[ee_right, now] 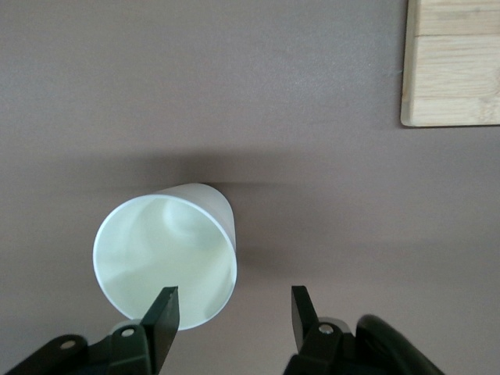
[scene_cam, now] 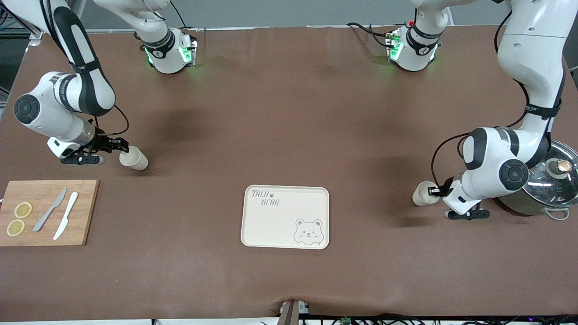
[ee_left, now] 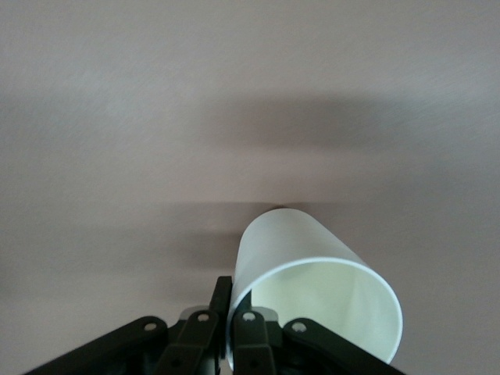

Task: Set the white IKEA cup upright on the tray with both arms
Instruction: 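Carry the cup onto the tray with the left gripper while the right lifts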

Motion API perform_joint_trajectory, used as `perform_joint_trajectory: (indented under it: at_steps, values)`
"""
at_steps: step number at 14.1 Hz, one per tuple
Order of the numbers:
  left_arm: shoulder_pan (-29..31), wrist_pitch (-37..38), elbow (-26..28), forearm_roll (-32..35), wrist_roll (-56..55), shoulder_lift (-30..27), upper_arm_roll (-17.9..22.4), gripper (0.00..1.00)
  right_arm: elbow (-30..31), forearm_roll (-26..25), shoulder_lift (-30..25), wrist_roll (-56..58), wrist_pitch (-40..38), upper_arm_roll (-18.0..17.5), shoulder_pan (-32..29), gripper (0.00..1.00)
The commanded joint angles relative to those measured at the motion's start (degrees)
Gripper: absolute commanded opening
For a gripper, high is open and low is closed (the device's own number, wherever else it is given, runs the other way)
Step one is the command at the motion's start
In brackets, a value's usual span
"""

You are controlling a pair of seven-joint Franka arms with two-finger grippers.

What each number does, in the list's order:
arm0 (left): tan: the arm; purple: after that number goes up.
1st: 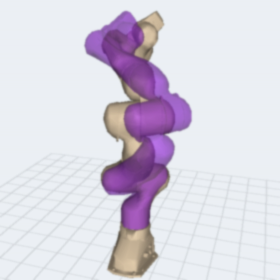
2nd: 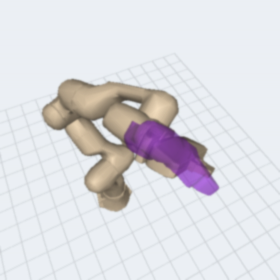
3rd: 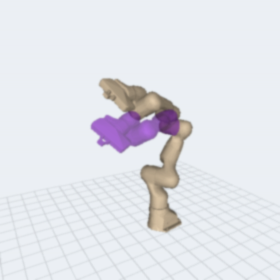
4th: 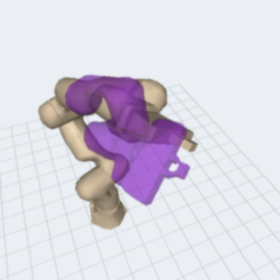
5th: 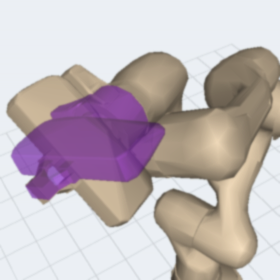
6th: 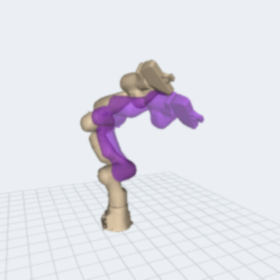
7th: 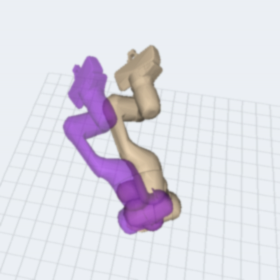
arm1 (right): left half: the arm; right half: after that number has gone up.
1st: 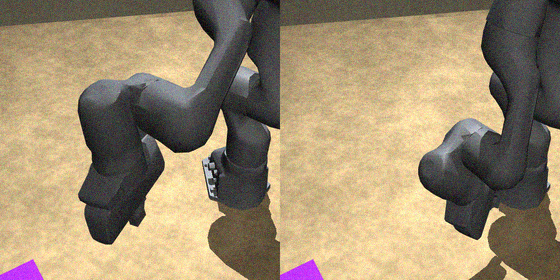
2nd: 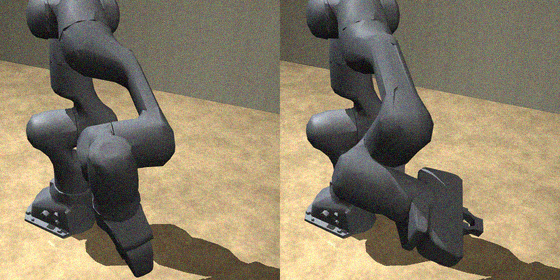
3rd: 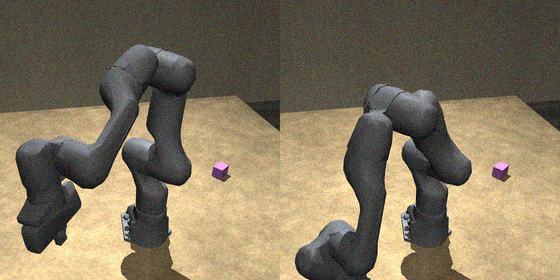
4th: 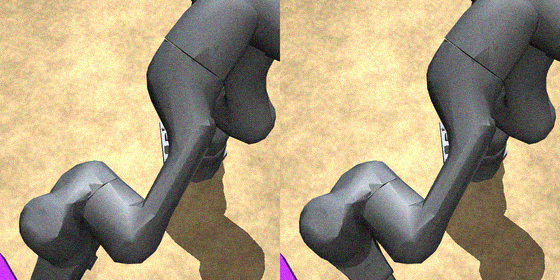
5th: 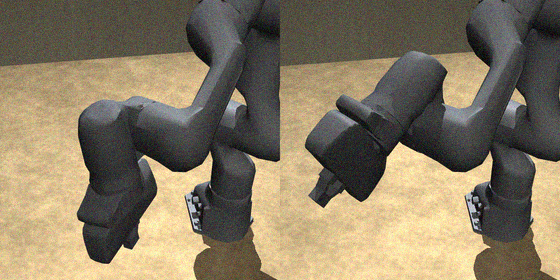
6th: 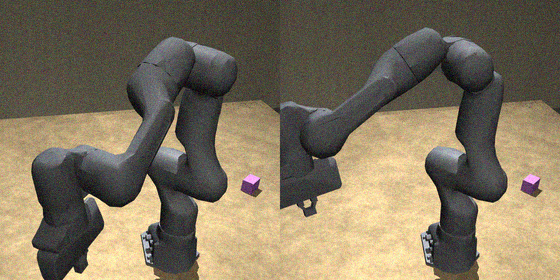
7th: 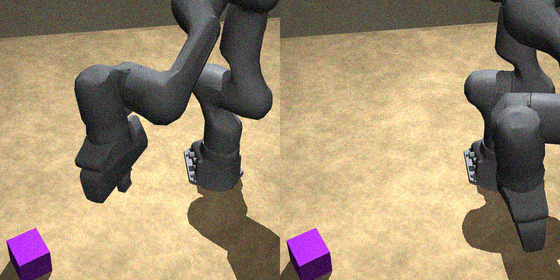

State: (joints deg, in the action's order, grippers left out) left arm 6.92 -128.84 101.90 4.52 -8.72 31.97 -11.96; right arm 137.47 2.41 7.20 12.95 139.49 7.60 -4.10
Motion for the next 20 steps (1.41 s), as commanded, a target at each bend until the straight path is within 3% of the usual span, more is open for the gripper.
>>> perform_joint_trajectory:
  at_steps: [1, 2, 4, 10, 13, 16, 20]
  values:
    - [-5.3, 0.7, -3.7, 0.8, -8.5, -0.1, 0.0, 0.00, 1.8, 1.0, 0.0, -0.1, 3.1, -0.4, 0.0, 0.38]
    - [-7.1, 0.7, -4.7, 0.8, -11.8, 0.0, 0.0, 0.00, 1.8, 1.2, 1.0, -0.2, 4.1, -0.5, 0.0, 0.33]
    - [-10.5, 0.7, -7.2, 0.8, -16.7, 0.8, 0.0, 0.00, 1.8, 1.2, 1.8, -0.2, 5.1, -0.5, -0.1, 0.02]
    - [-21.4, 0.8, -17.1, -4.0, -34.0, 7.2, 0.6, 0.00, 0.5, 1.2, 1.3, -0.3, 2.6, -0.6, 0.1, 0.00]
    - [-25.4, 0.8, -22.4, -3.9, -42.7, 10.4, 0.7, 0.00, -5.8, 1.2, 1.3, -0.4, -7.3, -0.6, 0.2, 0.00]
    - [-29.2, 0.8, -23.4, -3.9, -48.0, 11.3, 2.1, 0.00, -15.1, 1.1, 1.5, -7.2, -21.9, -0.6, 2.7, 0.00]
    - [-31.0, -0.4, -26.8, -3.9, -49.4, 15.7, 2.6, 0.00, -21.3, 1.1, 1.5, -17.9, -30.2, -0.6, 7.4, 0.00]
